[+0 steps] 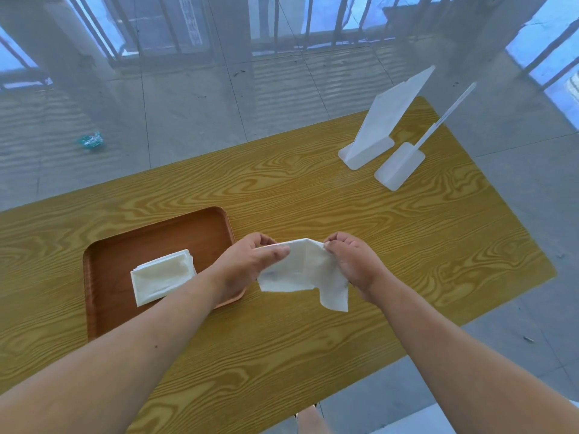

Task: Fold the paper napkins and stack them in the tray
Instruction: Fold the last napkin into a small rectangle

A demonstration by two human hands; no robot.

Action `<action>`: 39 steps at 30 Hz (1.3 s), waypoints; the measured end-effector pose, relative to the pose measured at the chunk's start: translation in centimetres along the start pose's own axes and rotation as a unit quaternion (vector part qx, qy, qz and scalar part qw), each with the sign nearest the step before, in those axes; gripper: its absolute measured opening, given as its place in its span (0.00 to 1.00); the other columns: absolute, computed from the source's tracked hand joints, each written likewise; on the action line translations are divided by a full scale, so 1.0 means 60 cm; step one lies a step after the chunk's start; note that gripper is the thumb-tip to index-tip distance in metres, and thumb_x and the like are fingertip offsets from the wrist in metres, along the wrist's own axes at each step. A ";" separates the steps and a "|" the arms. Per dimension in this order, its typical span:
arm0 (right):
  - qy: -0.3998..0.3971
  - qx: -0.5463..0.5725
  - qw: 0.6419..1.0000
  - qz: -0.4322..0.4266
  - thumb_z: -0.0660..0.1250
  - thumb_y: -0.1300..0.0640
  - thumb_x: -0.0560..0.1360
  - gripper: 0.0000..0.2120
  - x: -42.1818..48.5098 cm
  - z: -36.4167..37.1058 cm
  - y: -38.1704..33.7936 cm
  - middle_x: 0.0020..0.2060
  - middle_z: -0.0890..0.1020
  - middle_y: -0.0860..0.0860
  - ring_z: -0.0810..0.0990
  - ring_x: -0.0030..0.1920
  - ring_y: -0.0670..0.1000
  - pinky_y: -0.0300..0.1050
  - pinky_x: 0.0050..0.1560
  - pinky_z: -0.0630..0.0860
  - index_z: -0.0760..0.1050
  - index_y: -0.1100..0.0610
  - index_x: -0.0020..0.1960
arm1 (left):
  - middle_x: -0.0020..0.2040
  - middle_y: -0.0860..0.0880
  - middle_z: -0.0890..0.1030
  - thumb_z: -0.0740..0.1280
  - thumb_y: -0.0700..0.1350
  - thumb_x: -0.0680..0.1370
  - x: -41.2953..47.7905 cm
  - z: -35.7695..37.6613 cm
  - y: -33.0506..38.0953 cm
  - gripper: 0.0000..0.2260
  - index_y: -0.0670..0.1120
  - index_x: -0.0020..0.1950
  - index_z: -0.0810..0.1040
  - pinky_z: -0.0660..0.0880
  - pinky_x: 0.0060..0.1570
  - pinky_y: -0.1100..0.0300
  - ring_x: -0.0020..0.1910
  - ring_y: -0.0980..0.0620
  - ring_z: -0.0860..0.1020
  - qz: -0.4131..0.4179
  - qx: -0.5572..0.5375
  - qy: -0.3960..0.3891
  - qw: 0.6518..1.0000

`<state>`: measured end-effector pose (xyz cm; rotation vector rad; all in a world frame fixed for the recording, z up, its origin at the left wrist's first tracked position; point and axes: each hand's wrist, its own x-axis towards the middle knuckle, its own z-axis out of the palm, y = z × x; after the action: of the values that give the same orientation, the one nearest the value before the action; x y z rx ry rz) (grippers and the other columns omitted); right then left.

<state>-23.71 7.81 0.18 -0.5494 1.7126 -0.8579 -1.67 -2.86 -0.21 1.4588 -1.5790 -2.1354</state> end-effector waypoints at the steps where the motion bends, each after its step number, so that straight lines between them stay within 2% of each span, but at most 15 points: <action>1: -0.006 0.013 1.000 0.018 0.65 0.52 0.78 0.11 0.003 -0.001 0.000 0.34 0.81 0.46 0.78 0.34 0.47 0.44 0.34 0.74 0.80 0.47 0.39 | 0.47 0.50 0.88 0.79 0.52 0.74 0.000 0.000 -0.004 0.18 0.47 0.59 0.80 0.79 0.37 0.64 0.41 0.55 0.85 -0.018 -0.034 -0.017 0.999; 4: 0.051 -0.065 0.996 0.014 0.65 0.51 0.80 0.08 0.012 -0.001 0.014 0.38 0.82 0.46 0.79 0.38 0.49 0.47 0.39 0.76 0.79 0.48 0.45 | 0.53 0.45 0.89 0.75 0.40 0.79 0.001 -0.004 -0.020 0.11 0.44 0.61 0.83 0.82 0.41 0.60 0.48 0.49 0.88 -0.048 -0.042 -0.009 0.998; 6: 0.117 -0.217 0.967 -0.066 0.65 0.45 0.80 0.08 0.011 0.000 0.032 0.43 0.81 0.43 0.79 0.44 0.47 0.46 0.43 0.76 0.77 0.48 0.53 | 0.51 0.44 0.89 0.73 0.40 0.81 0.003 -0.007 -0.033 0.07 0.44 0.58 0.85 0.83 0.39 0.58 0.46 0.48 0.88 -0.074 -0.037 0.017 0.996; 7: 0.127 -0.296 0.939 -0.120 0.65 0.42 0.79 0.13 0.007 0.001 0.040 0.49 0.80 0.43 0.78 0.50 0.47 0.44 0.49 0.75 0.76 0.48 0.59 | 0.51 0.45 0.89 0.72 0.41 0.81 0.004 -0.008 -0.040 0.07 0.44 0.58 0.85 0.83 0.39 0.57 0.46 0.47 0.89 -0.087 -0.036 0.025 0.995; 9: 0.087 -0.420 0.881 -0.199 0.66 0.36 0.77 0.27 -0.004 0.002 0.054 0.61 0.78 0.46 0.74 0.62 0.49 0.45 0.61 0.72 0.72 0.50 0.70 | 0.49 0.46 0.90 0.71 0.42 0.82 0.006 -0.008 -0.050 0.06 0.45 0.57 0.85 0.84 0.42 0.54 0.46 0.47 0.89 -0.108 -0.019 0.035 0.993; 11: 0.030 -0.509 0.834 -0.213 0.66 0.31 0.74 0.37 -0.009 0.008 0.066 0.69 0.74 0.47 0.69 0.71 0.51 0.50 0.71 0.68 0.67 0.49 0.76 | 0.47 0.47 0.90 0.71 0.42 0.82 0.009 -0.007 -0.058 0.06 0.45 0.56 0.85 0.83 0.41 0.53 0.43 0.48 0.88 -0.115 0.005 0.047 0.992; 15: -0.012 -0.577 0.789 -0.211 0.67 0.33 0.75 0.39 -0.008 0.022 0.092 0.74 0.70 0.47 0.65 0.76 0.52 0.52 0.75 0.64 0.62 0.48 0.80 | 0.46 0.48 0.90 0.71 0.42 0.82 0.011 -0.004 -0.062 0.05 0.46 0.56 0.85 0.82 0.38 0.56 0.43 0.49 0.89 -0.119 0.008 0.048 0.992; 19: 0.006 -0.606 0.758 -0.242 0.66 0.45 0.80 0.25 -0.001 0.029 0.102 0.70 0.75 0.50 0.70 0.71 0.54 0.51 0.73 0.68 0.71 0.49 0.74 | 0.46 0.48 0.90 0.71 0.42 0.81 0.012 -0.004 -0.060 0.06 0.45 0.56 0.85 0.82 0.35 0.59 0.42 0.49 0.89 -0.123 0.010 0.052 0.991; 22: 0.038 -0.611 0.745 -0.264 0.60 0.50 0.83 0.13 0.003 0.033 0.099 0.63 0.79 0.49 0.75 0.64 0.54 0.50 0.65 0.73 0.79 0.50 0.63 | 0.46 0.47 0.90 0.71 0.43 0.81 0.010 -0.005 -0.059 0.06 0.45 0.56 0.85 0.86 0.43 0.50 0.44 0.47 0.89 -0.119 0.026 0.058 0.991; 25: 0.038 -0.608 0.751 -0.255 0.60 0.43 0.82 0.17 0.006 0.034 0.089 0.60 0.80 0.49 0.75 0.62 0.53 0.50 0.64 0.73 0.80 0.50 0.62 | 0.47 0.46 0.90 0.71 0.43 0.81 0.008 -0.003 -0.058 0.05 0.45 0.56 0.85 0.85 0.53 0.41 0.46 0.45 0.89 -0.115 0.046 0.069 0.990; 27: 0.021 -0.611 0.751 -0.250 0.64 0.36 0.78 0.25 0.006 0.036 0.089 0.61 0.79 0.50 0.75 0.64 0.55 0.52 0.66 0.73 0.77 0.51 0.68 | 0.47 0.46 0.90 0.71 0.43 0.82 0.007 -0.002 -0.057 0.05 0.44 0.56 0.85 0.85 0.54 0.42 0.46 0.45 0.89 -0.117 0.045 0.071 0.990; 29: 0.009 -0.626 0.740 -0.245 0.66 0.35 0.75 0.29 0.004 0.041 0.093 0.63 0.77 0.51 0.73 0.65 0.56 0.54 0.68 0.71 0.75 0.51 0.70 | 0.47 0.47 0.90 0.71 0.43 0.82 0.007 -0.002 -0.056 0.06 0.44 0.56 0.85 0.85 0.53 0.43 0.46 0.46 0.89 -0.120 0.037 0.071 0.990; 33: 0.023 -0.636 0.730 -0.251 0.65 0.45 0.77 0.21 0.004 0.050 0.099 0.62 0.79 0.52 0.73 0.65 0.57 0.54 0.67 0.71 0.78 0.53 0.66 | 0.47 0.47 0.90 0.71 0.44 0.82 0.006 -0.004 -0.059 0.05 0.45 0.55 0.85 0.86 0.51 0.44 0.46 0.46 0.88 -0.125 0.047 0.082 0.988; 36: 0.043 -0.636 0.724 -0.262 0.63 0.53 0.78 0.13 0.005 0.055 0.101 0.58 0.81 0.52 0.75 0.62 0.58 0.55 0.64 0.74 0.82 0.54 0.59 | 0.49 0.44 0.89 0.71 0.47 0.80 0.005 -0.007 -0.059 0.06 0.45 0.53 0.84 0.85 0.52 0.41 0.48 0.43 0.88 -0.115 0.085 0.102 0.984; 39: 0.053 -0.626 0.731 -0.267 0.61 0.53 0.81 0.12 0.009 0.055 0.097 0.54 0.82 0.51 0.76 0.59 0.57 0.53 0.61 0.75 0.83 0.53 0.52 | 0.47 0.46 0.87 0.71 0.53 0.78 0.003 -0.009 -0.057 0.11 0.47 0.52 0.81 0.84 0.48 0.41 0.45 0.45 0.86 -0.082 0.191 0.135 0.969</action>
<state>-20.40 10.23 -5.15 -1.9988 2.1075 0.0883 0.07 -1.80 -2.98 1.9596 -1.8896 -1.6675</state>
